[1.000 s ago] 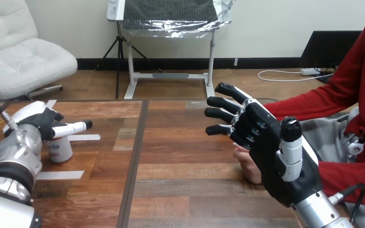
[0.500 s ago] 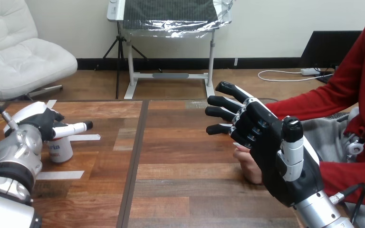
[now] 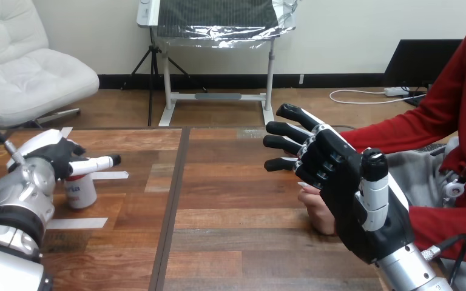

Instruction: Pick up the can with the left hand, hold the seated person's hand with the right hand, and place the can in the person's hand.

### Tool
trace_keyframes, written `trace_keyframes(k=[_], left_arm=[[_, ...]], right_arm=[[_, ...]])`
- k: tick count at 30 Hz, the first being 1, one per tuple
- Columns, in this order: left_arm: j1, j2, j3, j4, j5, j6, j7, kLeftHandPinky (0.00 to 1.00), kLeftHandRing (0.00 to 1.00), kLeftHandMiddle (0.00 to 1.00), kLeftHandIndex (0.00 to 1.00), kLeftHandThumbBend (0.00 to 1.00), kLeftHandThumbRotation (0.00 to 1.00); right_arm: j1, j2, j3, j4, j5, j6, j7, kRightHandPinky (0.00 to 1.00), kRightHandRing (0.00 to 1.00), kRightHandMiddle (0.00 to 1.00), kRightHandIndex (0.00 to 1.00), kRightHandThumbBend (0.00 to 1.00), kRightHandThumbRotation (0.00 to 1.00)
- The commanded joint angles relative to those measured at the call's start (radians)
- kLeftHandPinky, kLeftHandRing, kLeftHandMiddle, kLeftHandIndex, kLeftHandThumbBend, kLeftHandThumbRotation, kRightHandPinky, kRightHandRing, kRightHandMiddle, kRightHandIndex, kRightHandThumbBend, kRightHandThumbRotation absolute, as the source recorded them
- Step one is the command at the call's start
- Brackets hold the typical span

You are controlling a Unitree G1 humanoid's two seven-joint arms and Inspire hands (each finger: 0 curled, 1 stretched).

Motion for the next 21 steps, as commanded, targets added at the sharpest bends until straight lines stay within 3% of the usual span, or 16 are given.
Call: trace_keyframes(k=[1, 21], left_arm=[[-0.068, 0.014, -0.009, -0.051, 0.010, -0.011, -0.008, 0.69, 0.81, 0.87, 0.86, 0.69, 0.79], [-0.070, 0.033, 0.012, -0.092, -0.018, -0.010, -0.049, 0.72, 0.81, 0.86, 0.85, 0.66, 0.76]], right_arm=[[-0.041, 0.011, -0.014, -0.052, 0.016, -0.025, -0.004, 0.70, 0.82, 0.84, 0.88, 0.96, 1.00], [-0.049, 0.011, -0.015, -0.044, 0.013, -0.016, -0.009, 0.72, 0.83, 0.84, 0.88, 0.95, 1.00]])
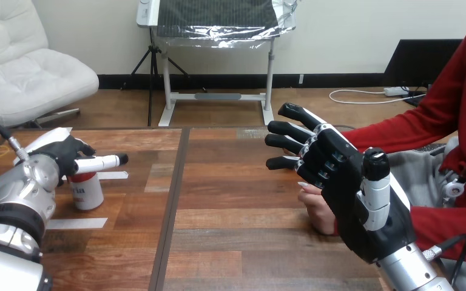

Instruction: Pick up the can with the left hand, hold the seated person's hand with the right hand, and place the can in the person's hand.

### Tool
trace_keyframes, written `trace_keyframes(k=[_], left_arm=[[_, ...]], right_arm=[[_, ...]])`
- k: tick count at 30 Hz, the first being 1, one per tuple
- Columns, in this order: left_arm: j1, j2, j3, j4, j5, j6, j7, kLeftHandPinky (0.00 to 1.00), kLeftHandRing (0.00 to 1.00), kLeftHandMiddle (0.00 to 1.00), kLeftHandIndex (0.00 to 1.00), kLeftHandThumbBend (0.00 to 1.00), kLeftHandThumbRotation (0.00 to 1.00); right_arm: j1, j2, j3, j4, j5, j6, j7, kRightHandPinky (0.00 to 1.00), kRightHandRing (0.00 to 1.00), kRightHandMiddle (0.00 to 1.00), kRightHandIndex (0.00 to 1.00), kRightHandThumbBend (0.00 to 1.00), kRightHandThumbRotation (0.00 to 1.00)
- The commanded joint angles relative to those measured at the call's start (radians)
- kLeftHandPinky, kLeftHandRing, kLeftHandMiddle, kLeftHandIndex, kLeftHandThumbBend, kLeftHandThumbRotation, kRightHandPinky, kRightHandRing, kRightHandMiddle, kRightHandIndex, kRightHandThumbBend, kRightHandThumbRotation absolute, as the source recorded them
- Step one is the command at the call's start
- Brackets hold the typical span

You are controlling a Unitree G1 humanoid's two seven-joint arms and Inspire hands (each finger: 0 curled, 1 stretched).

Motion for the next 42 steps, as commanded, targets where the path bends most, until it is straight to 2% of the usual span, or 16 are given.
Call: trace_keyframes(k=[1, 13, 28, 34, 38, 41, 42], left_arm=[[-0.070, 0.028, 0.009, -0.062, -0.002, -0.003, -0.001, 0.72, 0.82, 0.86, 0.85, 0.66, 0.76], [-0.071, 0.038, 0.012, -0.095, 0.000, 0.006, 0.002, 0.70, 0.80, 0.85, 0.85, 0.68, 0.76], [-0.066, 0.047, 0.020, -0.154, -0.001, 0.032, 0.005, 0.63, 0.77, 0.82, 0.82, 0.71, 0.77], [-0.057, 0.048, 0.034, -0.185, -0.007, 0.040, 0.031, 0.62, 0.77, 0.82, 0.82, 0.72, 0.76], [-0.052, 0.046, 0.043, -0.202, -0.003, 0.050, 0.066, 0.63, 0.78, 0.83, 0.84, 0.74, 0.74], [-0.047, 0.044, 0.049, -0.213, -0.002, 0.052, 0.092, 0.67, 0.81, 0.86, 0.86, 0.74, 0.73], [-0.045, 0.044, 0.051, -0.218, -0.001, 0.052, 0.100, 0.72, 0.85, 0.89, 0.88, 0.74, 0.72]], right_arm=[[-0.049, 0.011, -0.011, -0.044, 0.013, -0.016, -0.006, 0.72, 0.83, 0.84, 0.88, 0.95, 1.00], [-0.049, 0.010, -0.011, -0.047, 0.011, -0.006, -0.015, 0.72, 0.83, 0.84, 0.88, 0.95, 1.00], [-0.051, 0.009, -0.012, -0.044, 0.009, -0.006, -0.016, 0.73, 0.84, 0.84, 0.88, 0.94, 1.00], [-0.051, 0.010, -0.013, -0.042, 0.008, -0.008, -0.019, 0.74, 0.84, 0.84, 0.88, 0.94, 1.00], [-0.051, 0.010, -0.013, -0.041, 0.009, -0.007, -0.021, 0.74, 0.84, 0.84, 0.88, 0.94, 1.00], [-0.051, 0.009, -0.013, -0.040, 0.009, -0.008, -0.020, 0.74, 0.84, 0.84, 0.89, 0.94, 1.00], [-0.051, 0.009, -0.013, -0.040, 0.009, -0.008, -0.020, 0.74, 0.84, 0.84, 0.89, 0.94, 1.00]])
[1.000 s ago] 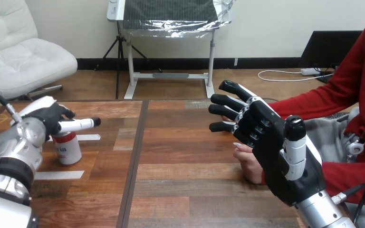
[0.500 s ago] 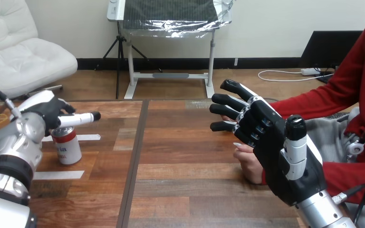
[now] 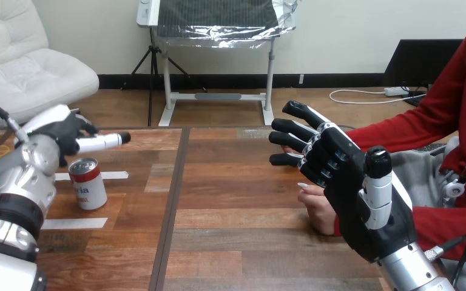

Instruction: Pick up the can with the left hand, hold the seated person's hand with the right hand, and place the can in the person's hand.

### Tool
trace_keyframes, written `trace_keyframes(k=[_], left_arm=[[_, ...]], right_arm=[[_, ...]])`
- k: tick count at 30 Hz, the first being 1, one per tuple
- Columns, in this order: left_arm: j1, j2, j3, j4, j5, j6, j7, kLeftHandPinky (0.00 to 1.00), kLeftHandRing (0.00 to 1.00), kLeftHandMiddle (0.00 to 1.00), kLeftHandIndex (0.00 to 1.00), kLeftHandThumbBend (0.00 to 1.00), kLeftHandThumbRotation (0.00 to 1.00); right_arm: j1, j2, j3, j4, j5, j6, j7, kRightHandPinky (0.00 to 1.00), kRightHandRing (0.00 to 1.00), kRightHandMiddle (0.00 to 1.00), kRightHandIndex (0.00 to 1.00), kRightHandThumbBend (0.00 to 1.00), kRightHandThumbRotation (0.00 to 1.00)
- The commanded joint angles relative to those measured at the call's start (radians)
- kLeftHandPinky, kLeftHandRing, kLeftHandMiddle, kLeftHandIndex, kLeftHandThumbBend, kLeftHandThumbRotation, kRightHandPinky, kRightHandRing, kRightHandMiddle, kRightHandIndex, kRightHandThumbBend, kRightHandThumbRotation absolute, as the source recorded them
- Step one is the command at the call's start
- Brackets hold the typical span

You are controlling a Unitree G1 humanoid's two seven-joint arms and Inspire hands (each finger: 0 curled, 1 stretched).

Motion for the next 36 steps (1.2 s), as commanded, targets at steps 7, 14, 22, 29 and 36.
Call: trace_keyframes(k=[7, 14, 22, 29, 36], left_arm=[[-0.027, 0.020, 0.050, -0.094, -0.009, -0.023, 0.132, 0.83, 0.93, 0.95, 0.92, 0.73, 0.67], [-0.017, 0.010, 0.070, -0.096, -0.020, -0.046, 0.198, 0.91, 0.97, 0.98, 0.94, 0.72, 0.62], [-0.014, 0.000, 0.085, -0.069, -0.030, -0.084, 0.249, 0.94, 0.98, 0.99, 0.94, 0.72, 0.58], [-0.020, -0.007, 0.081, -0.045, -0.026, -0.089, 0.257, 0.94, 0.98, 0.99, 0.95, 0.73, 0.56], [-0.026, -0.014, 0.076, -0.018, -0.024, -0.086, 0.251, 0.93, 0.98, 0.99, 0.94, 0.75, 0.54]], right_arm=[[-0.052, 0.008, -0.009, -0.042, 0.012, -0.008, -0.005, 0.74, 0.84, 0.84, 0.89, 0.94, 1.00], [-0.052, 0.009, -0.009, -0.044, 0.012, -0.005, -0.006, 0.74, 0.84, 0.84, 0.88, 0.94, 1.00], [-0.052, 0.008, -0.008, -0.044, 0.012, -0.004, -0.005, 0.75, 0.84, 0.84, 0.88, 0.94, 1.00], [-0.054, 0.005, -0.008, -0.043, 0.012, -0.004, -0.002, 0.75, 0.84, 0.84, 0.88, 0.94, 1.00], [-0.055, 0.006, -0.009, -0.041, 0.013, -0.005, -0.001, 0.75, 0.84, 0.84, 0.88, 0.94, 1.00]])
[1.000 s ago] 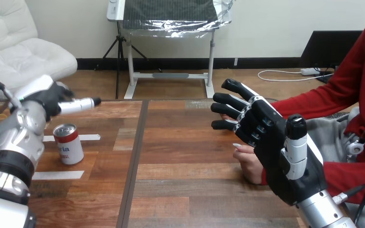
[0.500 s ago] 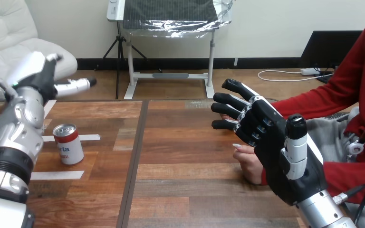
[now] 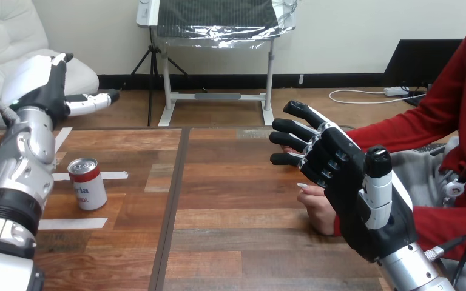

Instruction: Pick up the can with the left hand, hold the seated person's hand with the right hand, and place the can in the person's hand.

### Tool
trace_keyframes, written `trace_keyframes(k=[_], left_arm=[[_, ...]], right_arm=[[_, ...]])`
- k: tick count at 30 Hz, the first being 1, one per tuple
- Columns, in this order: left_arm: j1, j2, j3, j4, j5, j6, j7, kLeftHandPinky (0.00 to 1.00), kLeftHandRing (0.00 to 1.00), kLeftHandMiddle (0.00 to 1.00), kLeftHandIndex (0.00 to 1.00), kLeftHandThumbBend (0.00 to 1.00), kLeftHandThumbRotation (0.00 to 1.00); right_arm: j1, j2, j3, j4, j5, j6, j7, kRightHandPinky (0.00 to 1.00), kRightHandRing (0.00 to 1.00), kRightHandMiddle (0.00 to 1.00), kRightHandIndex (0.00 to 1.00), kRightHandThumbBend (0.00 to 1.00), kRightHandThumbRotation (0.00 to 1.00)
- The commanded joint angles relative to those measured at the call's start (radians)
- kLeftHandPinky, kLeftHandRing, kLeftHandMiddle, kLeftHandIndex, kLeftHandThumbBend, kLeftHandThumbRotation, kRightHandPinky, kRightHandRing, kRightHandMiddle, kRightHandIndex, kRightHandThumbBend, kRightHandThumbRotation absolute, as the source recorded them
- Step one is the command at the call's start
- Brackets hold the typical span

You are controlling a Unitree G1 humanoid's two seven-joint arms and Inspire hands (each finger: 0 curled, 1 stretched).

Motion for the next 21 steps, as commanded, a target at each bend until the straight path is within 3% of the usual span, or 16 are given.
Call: trace_keyframes(k=[1, 21], left_arm=[[-0.028, -0.012, -0.004, 0.027, 0.000, -0.013, 0.011, 0.93, 0.98, 0.99, 0.94, 0.75, 0.54], [-0.047, -0.043, -0.022, 0.145, 0.010, -0.015, 0.003, 0.95, 0.99, 1.00, 0.96, 0.79, 0.57]], right_arm=[[-0.055, 0.006, -0.008, -0.041, 0.013, -0.007, 0.000, 0.75, 0.84, 0.84, 0.88, 0.94, 1.00], [-0.054, 0.007, -0.008, -0.040, 0.017, -0.009, 0.008, 0.74, 0.84, 0.84, 0.88, 0.94, 1.00]])
